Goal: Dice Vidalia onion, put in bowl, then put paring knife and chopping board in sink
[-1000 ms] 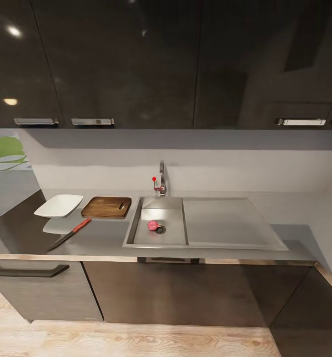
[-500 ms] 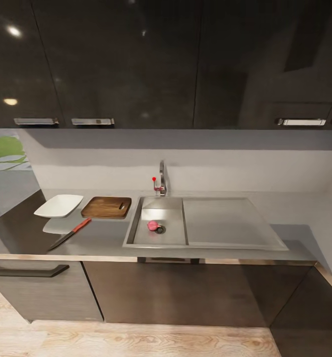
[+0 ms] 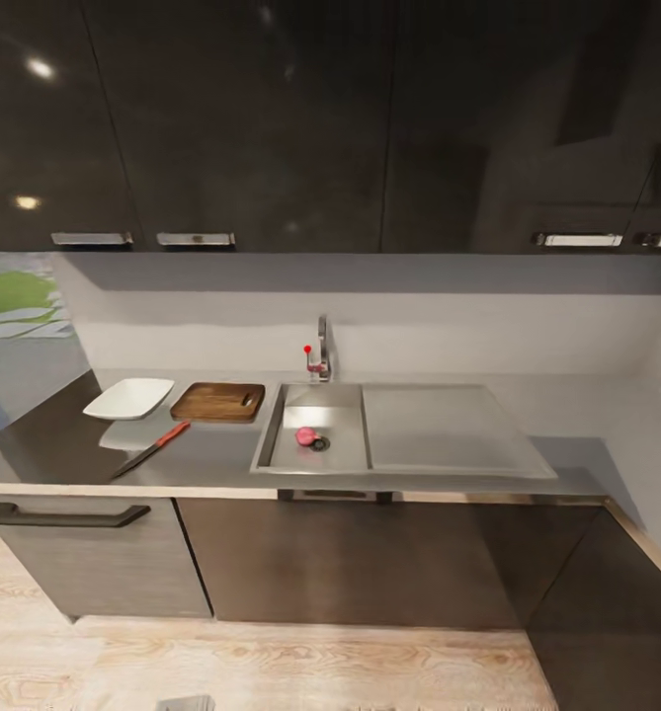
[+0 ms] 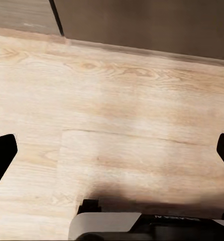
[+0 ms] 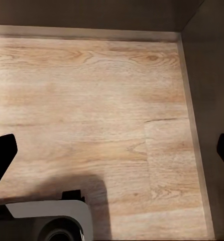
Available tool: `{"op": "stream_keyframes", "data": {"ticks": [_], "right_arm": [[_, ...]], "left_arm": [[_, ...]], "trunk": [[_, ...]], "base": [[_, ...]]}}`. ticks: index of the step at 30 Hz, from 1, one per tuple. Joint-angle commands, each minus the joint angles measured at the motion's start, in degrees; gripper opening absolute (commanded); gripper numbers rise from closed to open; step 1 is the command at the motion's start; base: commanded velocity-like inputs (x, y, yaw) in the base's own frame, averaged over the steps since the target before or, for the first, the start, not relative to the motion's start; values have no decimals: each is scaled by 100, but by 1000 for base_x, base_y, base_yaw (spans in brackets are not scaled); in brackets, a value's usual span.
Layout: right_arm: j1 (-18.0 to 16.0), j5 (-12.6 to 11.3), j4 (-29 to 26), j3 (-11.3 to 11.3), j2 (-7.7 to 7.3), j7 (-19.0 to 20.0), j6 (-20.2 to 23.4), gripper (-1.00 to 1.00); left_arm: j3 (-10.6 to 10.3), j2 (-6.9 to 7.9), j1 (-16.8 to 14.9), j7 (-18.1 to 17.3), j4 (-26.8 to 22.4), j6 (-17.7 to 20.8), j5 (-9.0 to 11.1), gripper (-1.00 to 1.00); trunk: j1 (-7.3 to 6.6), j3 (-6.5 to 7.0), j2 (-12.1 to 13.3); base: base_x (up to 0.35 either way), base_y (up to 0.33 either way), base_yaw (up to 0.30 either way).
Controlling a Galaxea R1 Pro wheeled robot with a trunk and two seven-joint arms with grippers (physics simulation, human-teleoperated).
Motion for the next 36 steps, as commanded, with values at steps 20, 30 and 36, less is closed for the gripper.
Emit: {"op": "stream_keyframes", "data": {"ticks": [20, 30, 36], "right_arm": [[-7, 52, 6, -55, 1, 8, -26, 100], [-7, 52, 6, -50, 1, 8, -26, 100], [-6, 52, 6, -49, 1, 8, -26, 100]], "left_arm": [[-299, -199, -692, 14, -1727, 1515, 32, 100], [-602, -502, -2325, 27, -1782, 2716, 37, 100], [-642, -568, -3482, 32, -1093, 3089, 45, 100]], "trunk": [[0, -12, -13], [0, -12, -13], [0, -12, -13]], "base": [[-39, 0, 0], [0, 0, 0], [0, 0, 0]]}}
